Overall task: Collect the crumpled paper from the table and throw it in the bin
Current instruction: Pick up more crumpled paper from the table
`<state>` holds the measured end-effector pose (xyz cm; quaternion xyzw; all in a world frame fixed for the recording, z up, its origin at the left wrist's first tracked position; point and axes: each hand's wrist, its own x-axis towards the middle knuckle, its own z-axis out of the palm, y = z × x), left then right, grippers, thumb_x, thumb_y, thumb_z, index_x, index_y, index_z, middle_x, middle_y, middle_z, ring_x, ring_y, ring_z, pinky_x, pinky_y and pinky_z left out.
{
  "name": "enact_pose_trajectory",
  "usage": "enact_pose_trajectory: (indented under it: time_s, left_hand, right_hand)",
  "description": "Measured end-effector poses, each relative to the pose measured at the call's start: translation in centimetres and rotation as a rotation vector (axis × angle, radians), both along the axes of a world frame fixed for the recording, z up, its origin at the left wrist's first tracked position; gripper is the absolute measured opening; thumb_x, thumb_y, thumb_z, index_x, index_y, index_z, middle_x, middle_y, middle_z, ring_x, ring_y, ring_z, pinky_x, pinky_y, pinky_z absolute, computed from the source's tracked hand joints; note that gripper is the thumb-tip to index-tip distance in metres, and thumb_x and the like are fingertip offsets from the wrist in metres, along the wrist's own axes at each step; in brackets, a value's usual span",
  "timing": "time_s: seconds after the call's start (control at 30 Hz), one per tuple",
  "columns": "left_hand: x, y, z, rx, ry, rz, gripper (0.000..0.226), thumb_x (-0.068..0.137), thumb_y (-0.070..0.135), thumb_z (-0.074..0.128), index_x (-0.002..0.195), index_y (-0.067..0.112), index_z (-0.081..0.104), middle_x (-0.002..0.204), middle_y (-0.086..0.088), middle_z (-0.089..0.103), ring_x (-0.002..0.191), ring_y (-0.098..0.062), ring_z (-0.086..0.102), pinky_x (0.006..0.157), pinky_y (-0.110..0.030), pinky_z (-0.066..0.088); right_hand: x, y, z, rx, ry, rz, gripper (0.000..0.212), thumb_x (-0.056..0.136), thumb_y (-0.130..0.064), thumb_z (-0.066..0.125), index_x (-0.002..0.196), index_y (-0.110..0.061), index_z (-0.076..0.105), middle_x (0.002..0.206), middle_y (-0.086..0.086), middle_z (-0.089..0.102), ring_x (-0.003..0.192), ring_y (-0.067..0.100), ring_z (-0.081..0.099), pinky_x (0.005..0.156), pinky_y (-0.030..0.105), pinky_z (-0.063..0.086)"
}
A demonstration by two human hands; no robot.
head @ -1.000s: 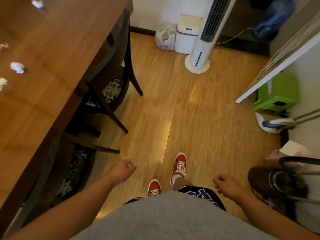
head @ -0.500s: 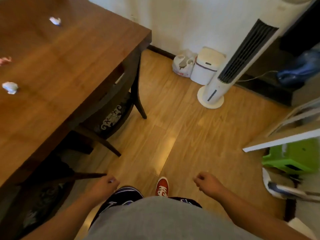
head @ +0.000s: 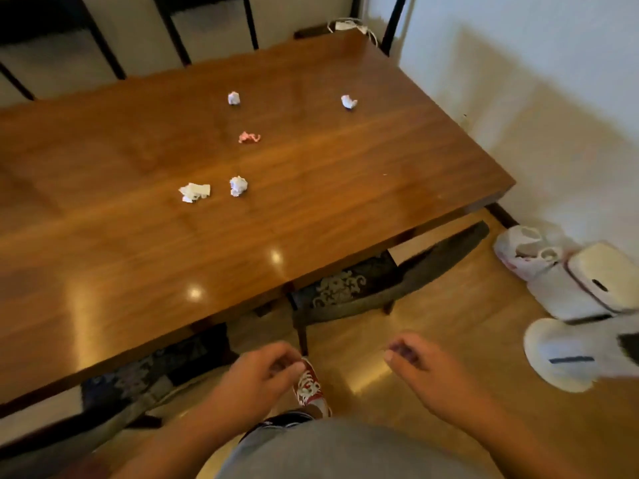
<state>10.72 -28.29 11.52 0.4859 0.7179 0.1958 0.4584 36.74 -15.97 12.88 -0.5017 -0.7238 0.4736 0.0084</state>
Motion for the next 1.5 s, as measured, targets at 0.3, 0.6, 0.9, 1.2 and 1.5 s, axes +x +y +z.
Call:
enact_pose_trajectory:
  time_s: [0.3, 0.6, 0.9, 1.2, 1.5]
  left_hand:
    - [-10.7, 9.1, 1.1, 0.011, 0.022, 0.235, 0.007, 0.090, 0.048, 0.055, 0.094, 0.045, 0.060, 0.090, 0.016, 0.065, 0.080, 0.005, 0.060, 0.064, -0.017, 0.047]
    - [-17.8, 13.6, -7.7, -0.133, 0.505, 0.513, 0.075, 0.079, 0.067, 0.053, 0.141, 0.032, 0.030, 0.151, 0.000, 0.036, 0.141, -0.026, 0.028, 0.109, -0.050, 0.035]
    - [-21.8, 14.5, -12.4, -0.296, 0.629, 0.671, 0.098, 0.070, 0.085, 0.038, 0.149, 0.036, 0.008, 0.163, -0.003, 0.002, 0.149, -0.029, -0.006, 0.115, -0.064, 0.006]
    - [-21.5, 14.7, -13.9, -0.266, 0.719, 0.719, 0.096, 0.070, 0.090, 0.020, 0.149, 0.039, 0.005, 0.164, -0.002, 0.002, 0.149, -0.026, -0.010, 0.113, -0.061, -0.007]
    - [-21.1, 14.8, -14.2, -0.251, 0.740, 0.742, 0.094, 0.074, 0.089, 0.018, 0.151, 0.035, 0.011, 0.164, -0.005, 0.007, 0.148, -0.025, -0.011, 0.116, -0.061, -0.003]
  right_hand:
    - [-14.8, 8.9, 3.1, -0.050, 0.058, 0.277, 0.010, 0.092, -0.047, 0.054, 0.097, -0.041, 0.060, 0.093, -0.017, 0.063, 0.088, -0.008, 0.057, 0.074, 0.017, 0.050]
    - [-29.0, 16.3, -0.8, -0.031, 0.061, 0.457, 0.010, 0.089, -0.050, 0.055, 0.091, -0.041, 0.058, 0.087, -0.015, 0.062, 0.080, -0.006, 0.057, 0.061, 0.017, 0.047]
    - [-43.9, 19.2, -7.7, 0.152, -0.046, 0.522, 0.043, 0.083, -0.051, 0.063, 0.121, -0.036, 0.050, 0.119, -0.007, 0.060, 0.103, 0.012, 0.059, 0.079, 0.033, 0.056]
    - [-53.3, 19.7, -10.6, 0.541, -0.145, 0.681, 0.064, 0.086, -0.037, 0.065, 0.141, -0.028, 0.035, 0.138, 0.007, 0.039, 0.118, 0.027, 0.049, 0.076, 0.034, 0.048]
    - [-54.8, 20.0, -12.1, 0.558, -0.074, 0.770, 0.037, 0.091, -0.014, 0.059, 0.126, -0.019, 0.053, 0.123, 0.008, 0.051, 0.104, 0.023, 0.053, 0.074, 0.030, 0.050]
